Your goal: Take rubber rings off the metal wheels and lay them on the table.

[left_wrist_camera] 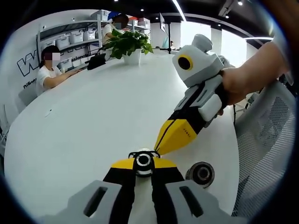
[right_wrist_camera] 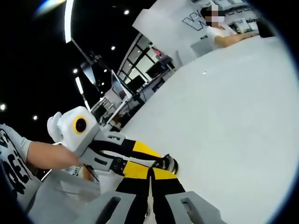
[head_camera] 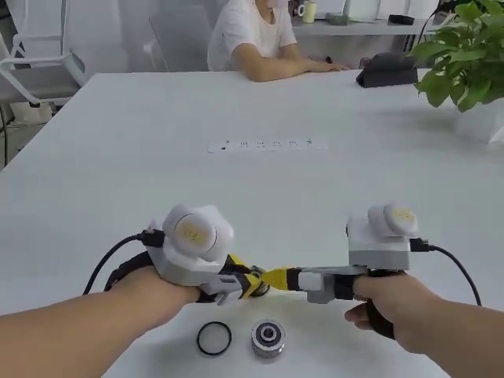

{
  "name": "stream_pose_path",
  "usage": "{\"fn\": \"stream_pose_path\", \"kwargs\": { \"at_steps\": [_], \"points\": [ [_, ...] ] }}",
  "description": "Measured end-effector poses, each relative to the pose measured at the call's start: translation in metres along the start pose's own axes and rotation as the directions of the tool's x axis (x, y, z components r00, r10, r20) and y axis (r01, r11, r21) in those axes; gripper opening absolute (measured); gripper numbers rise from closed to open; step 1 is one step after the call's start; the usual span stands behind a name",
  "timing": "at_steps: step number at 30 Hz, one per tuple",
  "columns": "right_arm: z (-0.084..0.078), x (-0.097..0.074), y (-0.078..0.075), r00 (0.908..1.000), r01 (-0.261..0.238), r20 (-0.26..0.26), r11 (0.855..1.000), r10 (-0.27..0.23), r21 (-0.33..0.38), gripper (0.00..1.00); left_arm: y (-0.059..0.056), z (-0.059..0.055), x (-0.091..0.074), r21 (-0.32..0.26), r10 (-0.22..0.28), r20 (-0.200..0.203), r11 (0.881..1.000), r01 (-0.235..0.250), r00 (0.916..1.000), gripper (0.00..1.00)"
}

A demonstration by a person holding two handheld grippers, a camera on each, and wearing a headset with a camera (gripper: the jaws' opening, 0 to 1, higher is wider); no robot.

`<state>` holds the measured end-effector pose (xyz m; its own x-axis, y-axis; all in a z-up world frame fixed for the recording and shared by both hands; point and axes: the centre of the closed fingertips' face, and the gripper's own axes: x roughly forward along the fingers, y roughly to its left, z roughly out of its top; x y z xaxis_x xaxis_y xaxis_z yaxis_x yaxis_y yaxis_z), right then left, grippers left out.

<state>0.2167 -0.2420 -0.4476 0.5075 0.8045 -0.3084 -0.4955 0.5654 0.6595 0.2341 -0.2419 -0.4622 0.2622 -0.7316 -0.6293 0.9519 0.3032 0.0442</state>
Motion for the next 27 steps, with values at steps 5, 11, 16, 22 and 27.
{"fn": "stream_pose_path", "kwargs": {
  "at_steps": [5,11,16,22,27],
  "points": [
    [-0.002,-0.001,-0.003,0.9999,0.009,-0.009,1.0,-0.009,0.004,0.0,-0.001,0.0,0.0,-0.001,-0.008,0.002,1.0,0.008,1.0,0.07],
    [-0.004,0.001,-0.005,0.9992,0.036,-0.018,0.999,-0.036,-0.028,0.0,-0.003,0.0,-0.001,0.003,-0.015,-0.002,1.0,0.015,0.9999,0.07],
    [-0.004,0.002,-0.006,0.9987,0.043,-0.025,0.998,-0.044,-0.042,0.0,-0.003,0.002,-0.004,-0.002,-0.018,-0.006,1.0,0.018,0.9998,0.13],
    [-0.004,0.001,-0.006,0.9988,0.043,-0.022,0.998,-0.044,-0.043,0.0,-0.006,0.005,-0.016,0.006,-0.042,0.019,0.999,0.042,0.9989,0.16],
    [-0.003,0.002,-0.002,0.999,0.037,-0.022,0.998,-0.038,-0.045,0.0,-0.004,0.007,-0.028,0.004,-0.051,0.054,0.999,0.051,0.9972,0.23]
  ]
}}
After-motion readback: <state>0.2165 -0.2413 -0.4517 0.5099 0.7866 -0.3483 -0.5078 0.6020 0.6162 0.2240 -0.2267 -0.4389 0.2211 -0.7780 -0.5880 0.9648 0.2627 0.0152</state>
